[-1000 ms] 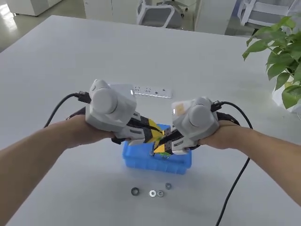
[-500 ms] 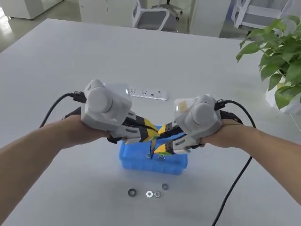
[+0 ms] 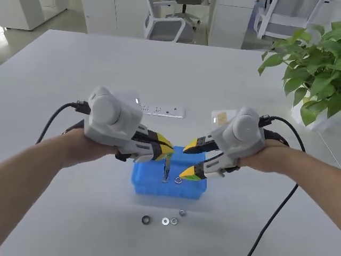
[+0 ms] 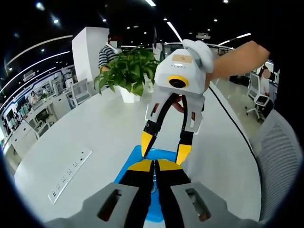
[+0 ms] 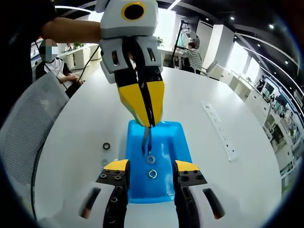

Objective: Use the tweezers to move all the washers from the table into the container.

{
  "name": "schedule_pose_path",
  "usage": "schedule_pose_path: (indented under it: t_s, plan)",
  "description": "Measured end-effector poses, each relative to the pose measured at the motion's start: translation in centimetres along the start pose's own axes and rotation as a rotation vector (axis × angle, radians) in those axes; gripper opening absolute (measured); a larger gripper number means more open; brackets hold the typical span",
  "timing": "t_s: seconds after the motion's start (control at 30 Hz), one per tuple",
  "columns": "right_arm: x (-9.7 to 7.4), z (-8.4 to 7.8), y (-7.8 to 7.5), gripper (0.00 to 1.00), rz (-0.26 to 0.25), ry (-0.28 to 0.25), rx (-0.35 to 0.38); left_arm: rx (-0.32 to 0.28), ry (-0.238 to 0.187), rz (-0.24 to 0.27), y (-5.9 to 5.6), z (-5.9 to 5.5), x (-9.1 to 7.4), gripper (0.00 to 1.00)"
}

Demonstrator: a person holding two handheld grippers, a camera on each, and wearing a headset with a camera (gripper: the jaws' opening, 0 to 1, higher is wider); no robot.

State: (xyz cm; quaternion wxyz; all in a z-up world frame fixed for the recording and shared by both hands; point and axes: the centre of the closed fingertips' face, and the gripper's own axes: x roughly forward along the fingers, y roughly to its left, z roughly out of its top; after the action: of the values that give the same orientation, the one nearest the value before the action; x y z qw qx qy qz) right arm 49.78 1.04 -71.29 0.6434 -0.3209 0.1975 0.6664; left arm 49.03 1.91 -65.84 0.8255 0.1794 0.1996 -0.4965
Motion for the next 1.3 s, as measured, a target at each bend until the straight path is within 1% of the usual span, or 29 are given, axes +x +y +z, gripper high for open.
schedule_pose_path:
  t_s: [0.1,0.23,0.37,0.57,0.73,0.93,1.0,1.3]
  plan:
    - [-0.7,0.0,0.2,0.42,-0.018,-0.006,0.023,0.002,-0.002,0.002,-0.1,0.5,-0.4,0.05]
    - [-1.8,0.0,0.5,0.43,-0.050,-0.021,0.032,0.002,-0.004,0.003,-0.3,1.0,-0.9,0.05]
    - [-2.8,-0.2,0.8,0.43,-0.081,-0.030,0.048,0.004,0.001,0.005,-0.5,1.1,-1.4,0.05]
    - [-3.9,-0.1,1.4,0.47,-0.108,-0.045,0.067,0.003,0.002,0.005,-1.1,1.4,-2.2,0.05]
    - [-4.4,0.0,2.2,0.50,-0.114,-0.068,0.074,0.001,0.003,0.006,-1.7,1.6,-3.0,0.05]
    - [-4.7,-0.2,3.1,0.53,-0.121,-0.077,0.087,0.001,0.007,0.008,-2.2,1.5,-3.8,0.05]
    - [-4.7,-0.3,3.6,0.53,-0.120,-0.075,0.086,0.001,0.007,0.006,-2.6,1.5,-4.0,0.05]
    - [-4.8,-0.4,4.8,0.55,-0.124,-0.088,0.094,-0.015,0.011,0.000,-4.4,0.6,-4.8,0.04]
